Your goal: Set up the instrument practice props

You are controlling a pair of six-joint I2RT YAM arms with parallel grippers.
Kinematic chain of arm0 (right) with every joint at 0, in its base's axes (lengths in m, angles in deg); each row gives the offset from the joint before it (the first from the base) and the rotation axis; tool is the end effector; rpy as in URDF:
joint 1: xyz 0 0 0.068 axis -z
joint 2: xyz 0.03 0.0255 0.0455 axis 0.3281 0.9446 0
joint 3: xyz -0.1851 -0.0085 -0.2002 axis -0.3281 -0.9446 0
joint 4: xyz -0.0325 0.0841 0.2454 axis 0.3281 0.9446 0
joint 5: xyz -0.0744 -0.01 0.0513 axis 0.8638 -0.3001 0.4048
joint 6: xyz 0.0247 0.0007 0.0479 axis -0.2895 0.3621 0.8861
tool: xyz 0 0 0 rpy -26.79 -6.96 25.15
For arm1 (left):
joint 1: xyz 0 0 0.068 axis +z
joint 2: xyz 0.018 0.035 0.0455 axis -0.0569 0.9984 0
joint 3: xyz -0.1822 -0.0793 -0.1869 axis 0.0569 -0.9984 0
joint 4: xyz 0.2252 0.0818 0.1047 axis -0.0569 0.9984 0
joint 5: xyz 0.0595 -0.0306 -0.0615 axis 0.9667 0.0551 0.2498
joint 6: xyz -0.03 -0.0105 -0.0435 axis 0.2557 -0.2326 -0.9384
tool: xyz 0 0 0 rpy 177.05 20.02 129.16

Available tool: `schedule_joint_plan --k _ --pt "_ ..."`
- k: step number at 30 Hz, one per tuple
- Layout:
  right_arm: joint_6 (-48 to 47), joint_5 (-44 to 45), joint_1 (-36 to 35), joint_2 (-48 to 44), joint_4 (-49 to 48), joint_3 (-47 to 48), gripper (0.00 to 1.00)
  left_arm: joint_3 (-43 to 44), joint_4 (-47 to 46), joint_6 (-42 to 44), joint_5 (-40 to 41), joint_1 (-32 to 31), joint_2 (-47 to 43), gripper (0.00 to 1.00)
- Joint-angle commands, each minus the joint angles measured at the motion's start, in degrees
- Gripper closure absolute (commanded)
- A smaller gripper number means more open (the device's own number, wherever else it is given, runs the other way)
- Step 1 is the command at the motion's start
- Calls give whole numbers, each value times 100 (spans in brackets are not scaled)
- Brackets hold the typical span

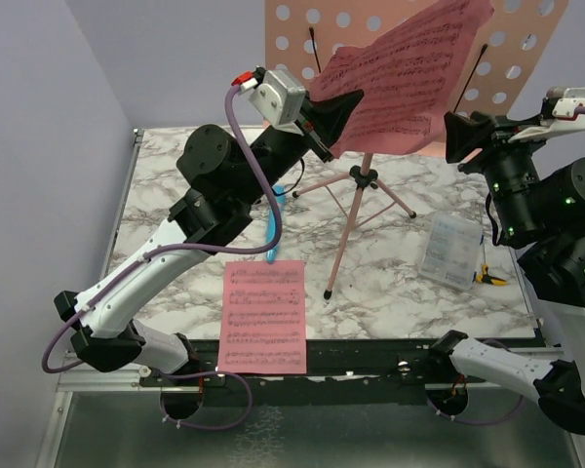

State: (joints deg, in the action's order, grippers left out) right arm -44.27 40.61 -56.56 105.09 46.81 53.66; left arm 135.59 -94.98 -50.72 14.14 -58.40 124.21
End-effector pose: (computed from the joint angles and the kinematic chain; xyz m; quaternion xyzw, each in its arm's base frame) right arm 0.1120 0.0659 0.5589 -0.0093 0.6157 0.1281 0.7775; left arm 0.1535 -0.2204 0.5768 0.2334 0.4351 -0.3960 0.7742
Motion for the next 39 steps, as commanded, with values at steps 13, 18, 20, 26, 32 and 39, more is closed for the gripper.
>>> schedule_joint_plan --k 13,18,20,26,32,39 --pt "-349 435 -21 554 -21 547 62 1018 280 511 529 136 627 100" --pt "-402 465 -21 729 -107 586 63 1135 321 468 389 182 705 100" --pt "-409 488 -21 774 -123 597 68 1173 329 443 356 197 730 100" --pt "-360 443 -21 718 -175 496 85 1221 326 401 269 234 776 100" --pt "-379 219 -21 375 -421 123 99 1274 318 362 176 255 851 100" --pt "-532 -35 -21 -44 -817 -393 99 1294 262 262 64 303 940 100"
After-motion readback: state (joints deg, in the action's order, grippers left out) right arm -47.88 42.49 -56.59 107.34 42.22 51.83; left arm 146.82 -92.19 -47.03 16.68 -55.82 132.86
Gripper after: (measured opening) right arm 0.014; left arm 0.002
